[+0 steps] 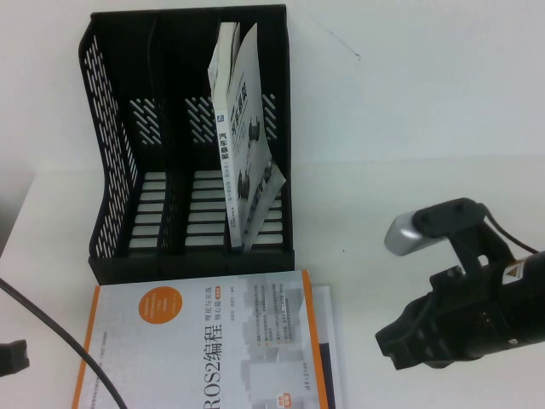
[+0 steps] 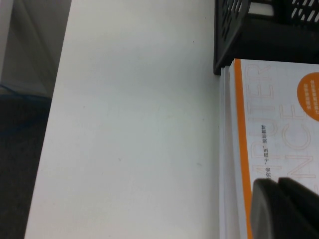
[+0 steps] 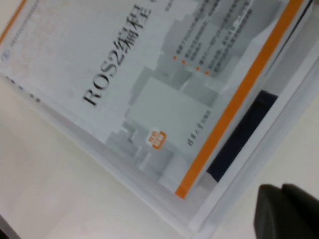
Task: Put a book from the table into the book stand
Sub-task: Push book with right arm
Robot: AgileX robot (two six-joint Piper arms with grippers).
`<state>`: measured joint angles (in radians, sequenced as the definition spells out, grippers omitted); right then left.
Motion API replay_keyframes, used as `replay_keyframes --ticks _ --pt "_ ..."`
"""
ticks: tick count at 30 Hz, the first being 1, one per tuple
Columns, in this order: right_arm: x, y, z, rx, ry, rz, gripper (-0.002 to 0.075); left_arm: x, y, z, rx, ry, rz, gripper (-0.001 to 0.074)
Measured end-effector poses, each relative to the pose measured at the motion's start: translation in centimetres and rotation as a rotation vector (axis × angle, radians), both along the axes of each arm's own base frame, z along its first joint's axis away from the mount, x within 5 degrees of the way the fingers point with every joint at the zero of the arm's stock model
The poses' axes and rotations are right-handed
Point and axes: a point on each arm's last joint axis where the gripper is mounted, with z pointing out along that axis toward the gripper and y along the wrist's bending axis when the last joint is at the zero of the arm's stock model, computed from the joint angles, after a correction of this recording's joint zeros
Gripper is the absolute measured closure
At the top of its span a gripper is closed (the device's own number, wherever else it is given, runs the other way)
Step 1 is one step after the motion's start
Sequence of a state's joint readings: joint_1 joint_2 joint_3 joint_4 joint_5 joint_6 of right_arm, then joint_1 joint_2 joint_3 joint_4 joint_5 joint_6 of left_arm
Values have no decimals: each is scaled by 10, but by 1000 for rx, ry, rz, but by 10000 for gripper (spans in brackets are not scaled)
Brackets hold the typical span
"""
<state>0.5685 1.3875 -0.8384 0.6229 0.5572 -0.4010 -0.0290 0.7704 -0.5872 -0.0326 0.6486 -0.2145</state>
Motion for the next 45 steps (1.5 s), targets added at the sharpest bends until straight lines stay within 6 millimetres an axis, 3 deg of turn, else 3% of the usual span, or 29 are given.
replay_keyframes --ticks 12,22,30,45 --pt "12 19 -32 60 121 35 722 0 1 -1 -30 5 38 737" --pt "27 37 -64 43 165 51 722 -11 2 -37 -48 181 96 737" --pt "41 41 -87 0 156 1 722 -8 2 -36 -84 134 130 737" --pt "66 62 -94 14 180 51 722 -7 3 -35 -89 118 146 737"
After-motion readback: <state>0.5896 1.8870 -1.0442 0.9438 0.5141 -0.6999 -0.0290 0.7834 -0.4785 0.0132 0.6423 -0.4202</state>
